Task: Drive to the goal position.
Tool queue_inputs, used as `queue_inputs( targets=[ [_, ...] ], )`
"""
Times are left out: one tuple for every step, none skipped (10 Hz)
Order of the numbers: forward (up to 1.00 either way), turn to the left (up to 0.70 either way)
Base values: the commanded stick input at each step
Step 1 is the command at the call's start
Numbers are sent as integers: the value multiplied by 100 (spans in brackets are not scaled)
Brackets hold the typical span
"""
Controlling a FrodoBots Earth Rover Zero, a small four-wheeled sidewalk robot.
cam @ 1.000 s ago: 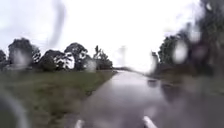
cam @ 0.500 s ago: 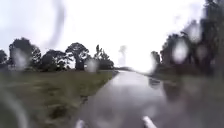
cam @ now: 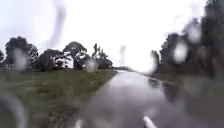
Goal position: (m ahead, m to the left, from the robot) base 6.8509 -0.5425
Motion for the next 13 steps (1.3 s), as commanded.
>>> queue_inputs(
  targets=[
    [85,0],
    [85,0],
    [85,0],
    [85,0],
    [85,0],
    [85,-23],
    [85,-33],
    [85,-20],
    [85,0],
    [85,0],
    [85,0],
    [85,0],
    [85,0]
  ],
)
